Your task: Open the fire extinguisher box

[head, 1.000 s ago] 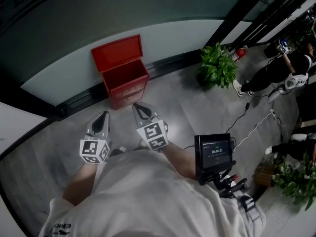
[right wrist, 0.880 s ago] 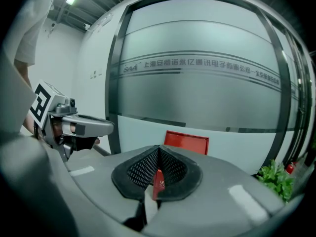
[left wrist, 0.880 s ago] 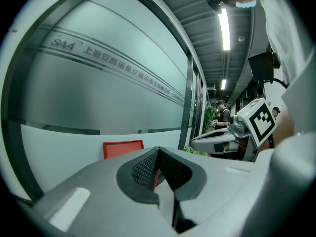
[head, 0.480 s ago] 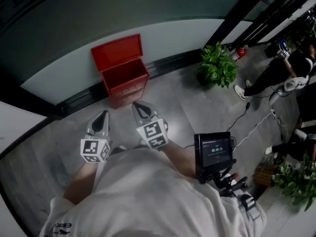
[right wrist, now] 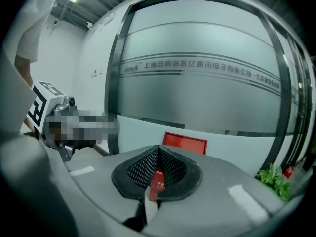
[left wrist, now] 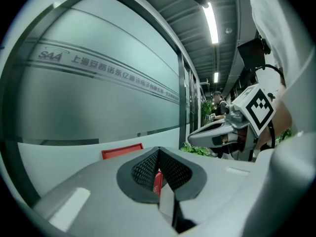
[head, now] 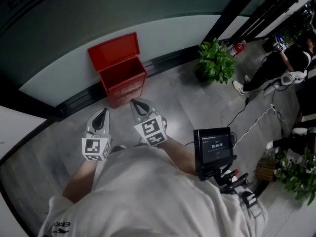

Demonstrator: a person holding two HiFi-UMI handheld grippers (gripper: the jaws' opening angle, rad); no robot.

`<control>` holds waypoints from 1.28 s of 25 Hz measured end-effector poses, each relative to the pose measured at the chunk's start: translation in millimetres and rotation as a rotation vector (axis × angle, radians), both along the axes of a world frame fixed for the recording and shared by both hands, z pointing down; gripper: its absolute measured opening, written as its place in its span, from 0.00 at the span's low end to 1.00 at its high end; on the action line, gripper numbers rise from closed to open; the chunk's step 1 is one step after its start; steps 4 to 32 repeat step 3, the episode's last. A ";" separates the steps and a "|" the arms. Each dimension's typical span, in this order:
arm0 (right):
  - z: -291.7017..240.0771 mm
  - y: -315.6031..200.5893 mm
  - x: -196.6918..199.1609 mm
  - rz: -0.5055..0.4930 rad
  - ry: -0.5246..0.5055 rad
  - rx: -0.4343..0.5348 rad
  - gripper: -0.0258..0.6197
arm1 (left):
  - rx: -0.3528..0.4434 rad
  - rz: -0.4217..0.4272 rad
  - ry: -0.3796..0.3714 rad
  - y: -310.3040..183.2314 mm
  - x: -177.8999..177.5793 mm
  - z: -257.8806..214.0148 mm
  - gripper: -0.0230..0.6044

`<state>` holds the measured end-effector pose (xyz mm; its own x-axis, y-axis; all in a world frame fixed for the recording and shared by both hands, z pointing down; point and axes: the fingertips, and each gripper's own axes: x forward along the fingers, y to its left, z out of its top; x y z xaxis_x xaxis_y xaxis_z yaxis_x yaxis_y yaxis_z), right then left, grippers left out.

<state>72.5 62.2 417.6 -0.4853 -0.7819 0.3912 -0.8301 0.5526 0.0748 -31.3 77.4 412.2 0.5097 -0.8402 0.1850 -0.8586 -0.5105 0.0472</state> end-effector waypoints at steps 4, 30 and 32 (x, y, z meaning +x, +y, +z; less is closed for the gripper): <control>0.4 0.4 -0.1 0.001 0.001 -0.001 0.06 | -0.003 0.008 -0.003 0.8 2.3 0.5 0.04; 0.4 0.4 -0.1 0.001 0.001 -0.001 0.06 | -0.003 0.008 -0.003 0.8 2.3 0.5 0.04; 0.4 0.4 -0.1 0.001 0.001 -0.001 0.06 | -0.003 0.008 -0.003 0.8 2.3 0.5 0.04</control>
